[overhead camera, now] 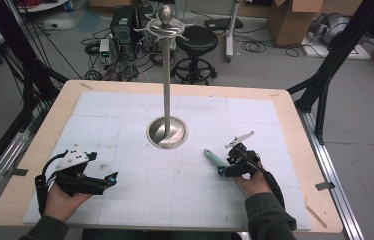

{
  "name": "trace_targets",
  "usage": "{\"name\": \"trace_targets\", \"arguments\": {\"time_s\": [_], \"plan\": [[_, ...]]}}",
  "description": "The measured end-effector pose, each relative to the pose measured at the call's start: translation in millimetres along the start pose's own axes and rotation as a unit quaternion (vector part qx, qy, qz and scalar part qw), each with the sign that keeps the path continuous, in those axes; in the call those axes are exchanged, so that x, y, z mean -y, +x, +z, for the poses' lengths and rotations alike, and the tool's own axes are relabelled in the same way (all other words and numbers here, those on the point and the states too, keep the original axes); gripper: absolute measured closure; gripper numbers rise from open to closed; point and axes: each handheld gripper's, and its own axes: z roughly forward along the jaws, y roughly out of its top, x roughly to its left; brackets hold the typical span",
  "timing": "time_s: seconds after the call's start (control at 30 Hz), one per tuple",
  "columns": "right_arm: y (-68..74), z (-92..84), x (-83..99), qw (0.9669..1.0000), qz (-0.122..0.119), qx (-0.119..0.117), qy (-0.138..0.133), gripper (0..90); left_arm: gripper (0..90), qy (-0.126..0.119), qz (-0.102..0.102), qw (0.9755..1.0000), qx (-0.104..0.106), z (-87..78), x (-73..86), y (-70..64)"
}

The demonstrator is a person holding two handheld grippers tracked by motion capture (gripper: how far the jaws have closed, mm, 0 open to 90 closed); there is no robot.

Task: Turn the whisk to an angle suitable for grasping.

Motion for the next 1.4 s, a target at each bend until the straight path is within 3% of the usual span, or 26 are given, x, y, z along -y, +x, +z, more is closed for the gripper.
{"name": "trace_targets", "arguments": {"time_s": [0.2,0.3,0.47,0.77,1.17,1.4], "plan": [[3.5,3.0,-0.5,0.9998,-0.01,0.004,0.014,54.3,1.7,0.001,0.0,1.0,0.0,0.0,0.1,0.2],[4.5,3.6,-0.8,0.9995,-0.027,0.004,0.015,60.3,1.7,0.001,0.0,1.0,0.0,0.3,0.0,0.0],[7.3,4.8,-1.0,0.9993,-0.031,0.006,0.02,63.5,1.7,0.002,0.0,1.0,0.0,0.4,0.0,-0.2],[3.5,4.0,0.0,0.9998,0.008,-0.003,0.019,67.6,1.7,0.001,-0.001,1.0,0.0,-0.4,0.1,0.5],[2.4,1.4,0.3,0.9994,0.023,-0.013,0.02,68.8,1.7,-0.001,0.0,1.0,0.0,-0.9,0.5,1.7],[3.5,-3.0,1.0,0.9996,0.019,-0.019,0.012,69.0,1.7,0.0,0.0,1.0,0.0,-0.3,0.7,1.7]]}}
